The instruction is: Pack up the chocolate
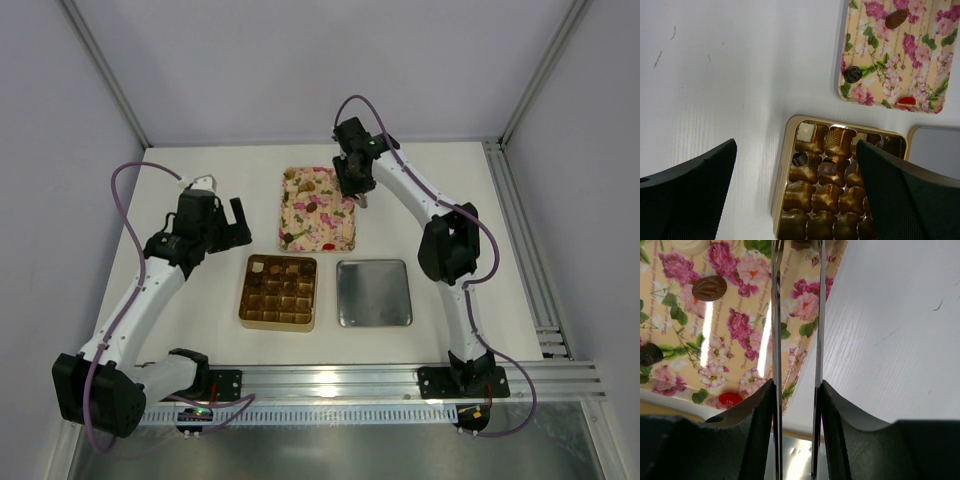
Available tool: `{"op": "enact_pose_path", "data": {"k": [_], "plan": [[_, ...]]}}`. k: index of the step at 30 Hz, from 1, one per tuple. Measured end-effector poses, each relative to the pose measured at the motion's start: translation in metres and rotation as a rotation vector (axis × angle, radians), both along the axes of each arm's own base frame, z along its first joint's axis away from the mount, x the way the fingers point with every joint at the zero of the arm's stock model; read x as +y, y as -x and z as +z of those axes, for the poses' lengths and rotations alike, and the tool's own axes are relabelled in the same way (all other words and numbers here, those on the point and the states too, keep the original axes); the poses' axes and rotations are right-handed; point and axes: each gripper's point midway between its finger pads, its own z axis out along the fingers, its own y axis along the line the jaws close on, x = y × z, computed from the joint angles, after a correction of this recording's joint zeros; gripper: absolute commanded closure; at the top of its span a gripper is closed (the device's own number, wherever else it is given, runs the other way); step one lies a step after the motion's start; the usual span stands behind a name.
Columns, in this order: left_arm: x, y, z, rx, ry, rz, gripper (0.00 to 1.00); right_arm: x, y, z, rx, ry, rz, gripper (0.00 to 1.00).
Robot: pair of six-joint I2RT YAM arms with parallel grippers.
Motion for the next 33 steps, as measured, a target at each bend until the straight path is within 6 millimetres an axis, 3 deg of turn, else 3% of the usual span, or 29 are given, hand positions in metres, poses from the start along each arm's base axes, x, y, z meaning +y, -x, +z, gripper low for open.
{"op": "enact_pose_path", "data": {"k": [15,20,33], "plan": [[0.0,0.0,0.0,0.001,-0.001,0.0,0.0,0.0,0.006,-0.014,0.039,-0.009,0.006,0.62],[0.0,0.0,0.0,0.001,0.0,0.0,0.0,0.002,0.007,-0.014,0.043,-0.019,0.01,0.68],[0.0,0.0,0.0,0.001,-0.001,0.001,0.0,0.002,0.015,-0.013,0.063,-0.038,0.017,0.69]]}}
